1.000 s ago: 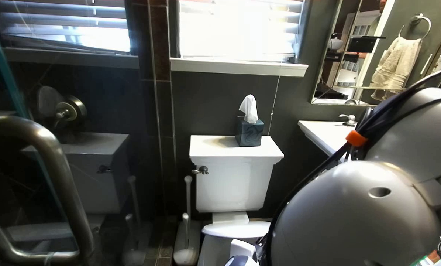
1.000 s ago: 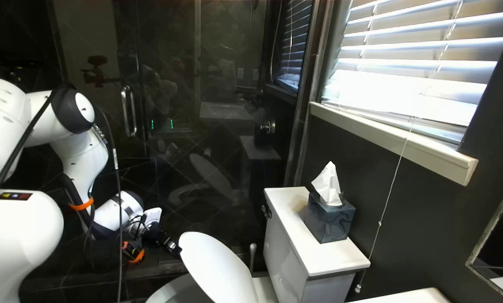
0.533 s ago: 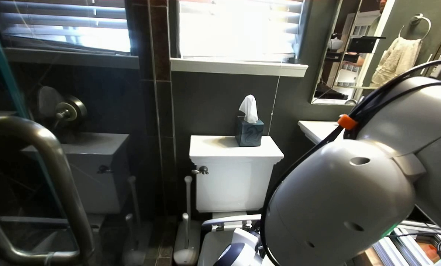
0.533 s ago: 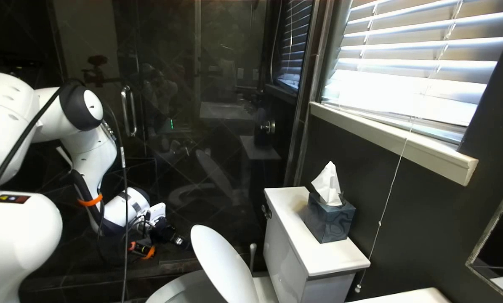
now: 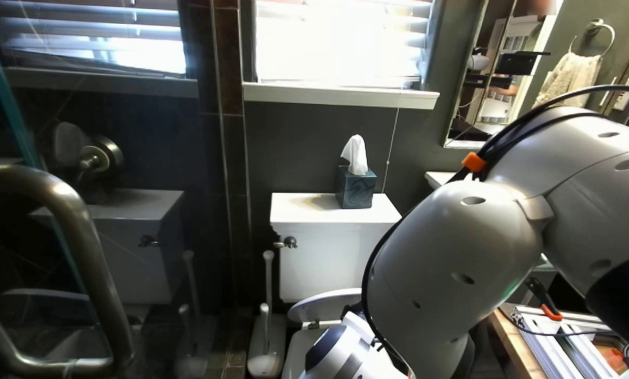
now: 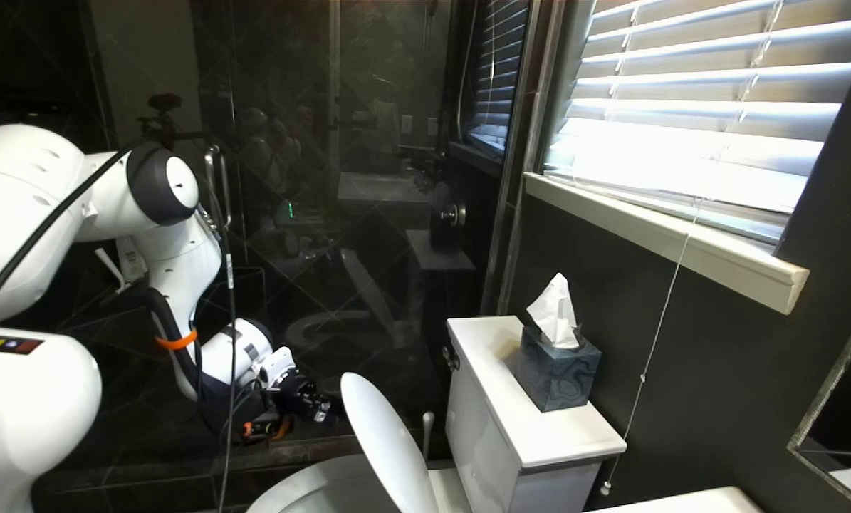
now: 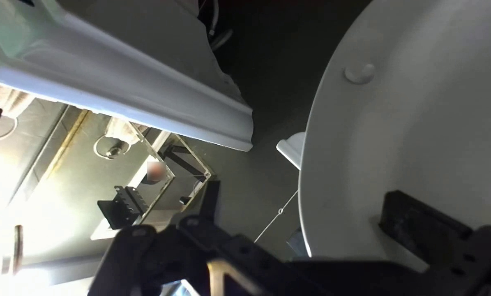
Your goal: Lift up the toilet lid
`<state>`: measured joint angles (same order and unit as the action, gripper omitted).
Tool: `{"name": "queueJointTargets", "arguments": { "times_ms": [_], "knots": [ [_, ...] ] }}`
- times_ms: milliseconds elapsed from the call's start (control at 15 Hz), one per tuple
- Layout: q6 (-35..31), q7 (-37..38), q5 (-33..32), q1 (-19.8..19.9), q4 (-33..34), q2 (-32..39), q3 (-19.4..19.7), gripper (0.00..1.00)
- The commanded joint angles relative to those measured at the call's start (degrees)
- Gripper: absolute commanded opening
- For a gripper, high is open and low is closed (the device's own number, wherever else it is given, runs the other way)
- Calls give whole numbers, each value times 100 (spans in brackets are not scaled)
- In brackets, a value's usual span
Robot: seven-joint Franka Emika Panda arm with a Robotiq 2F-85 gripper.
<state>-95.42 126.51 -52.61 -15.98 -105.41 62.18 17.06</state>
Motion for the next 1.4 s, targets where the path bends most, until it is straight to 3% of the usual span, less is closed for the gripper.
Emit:
{"name": "queueJointTargets", "arguments": {
  "times_ms": [0, 400, 467, 600, 933, 1333],
  "knots": [
    [255, 690, -327, 371, 75, -158, -74, 100],
    [707, 1192, -323, 835, 461, 3, -48, 100],
    [620, 950, -349, 882, 395, -55, -254, 100],
    [650, 947, -336, 995, 441, -44, -309, 100],
    [602, 1018, -373, 976, 398, -30, -418, 100],
    [550, 1939, -969, 1048, 682, 236, -181, 100]
  ]
}}
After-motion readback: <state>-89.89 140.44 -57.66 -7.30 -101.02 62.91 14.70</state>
